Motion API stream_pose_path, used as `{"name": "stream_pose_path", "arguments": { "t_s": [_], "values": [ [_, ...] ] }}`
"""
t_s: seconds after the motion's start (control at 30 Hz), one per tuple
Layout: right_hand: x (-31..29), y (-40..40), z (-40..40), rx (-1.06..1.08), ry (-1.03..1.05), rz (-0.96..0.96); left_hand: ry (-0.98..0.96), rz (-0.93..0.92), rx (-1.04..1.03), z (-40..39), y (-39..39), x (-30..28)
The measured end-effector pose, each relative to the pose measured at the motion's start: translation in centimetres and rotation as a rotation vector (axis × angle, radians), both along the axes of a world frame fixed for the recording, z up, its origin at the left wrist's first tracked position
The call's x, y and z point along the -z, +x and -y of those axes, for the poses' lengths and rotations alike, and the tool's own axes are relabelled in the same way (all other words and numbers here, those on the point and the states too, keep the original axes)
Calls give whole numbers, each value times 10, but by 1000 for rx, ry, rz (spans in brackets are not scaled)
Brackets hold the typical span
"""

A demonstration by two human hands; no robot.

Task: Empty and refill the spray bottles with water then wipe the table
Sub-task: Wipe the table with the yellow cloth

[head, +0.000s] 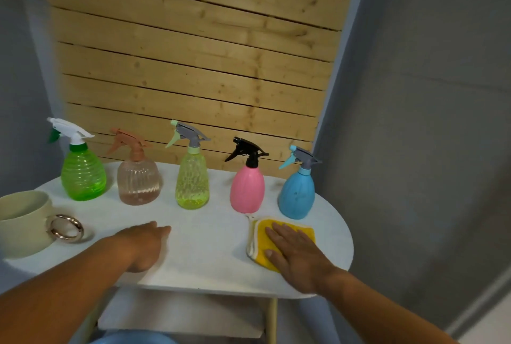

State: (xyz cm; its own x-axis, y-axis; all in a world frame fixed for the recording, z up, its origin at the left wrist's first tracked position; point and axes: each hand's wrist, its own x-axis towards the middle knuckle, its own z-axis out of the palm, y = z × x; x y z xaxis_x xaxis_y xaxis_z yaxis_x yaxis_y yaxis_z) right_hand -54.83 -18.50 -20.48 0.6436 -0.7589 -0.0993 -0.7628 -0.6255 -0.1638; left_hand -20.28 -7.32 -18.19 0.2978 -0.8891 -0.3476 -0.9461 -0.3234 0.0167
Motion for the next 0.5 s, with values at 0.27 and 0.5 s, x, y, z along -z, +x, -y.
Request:
{"name": "stream_pose_path", "arguments": {
  "t_s": [0.27, 0.5],
  "values": [
    [-4, -38, 8, 212, 17, 101, -22, -16, -16, -2, 0, -2],
    [3, -20, 5, 367, -99, 273, -113, -98, 46, -1, -23, 1]
  ]
}}
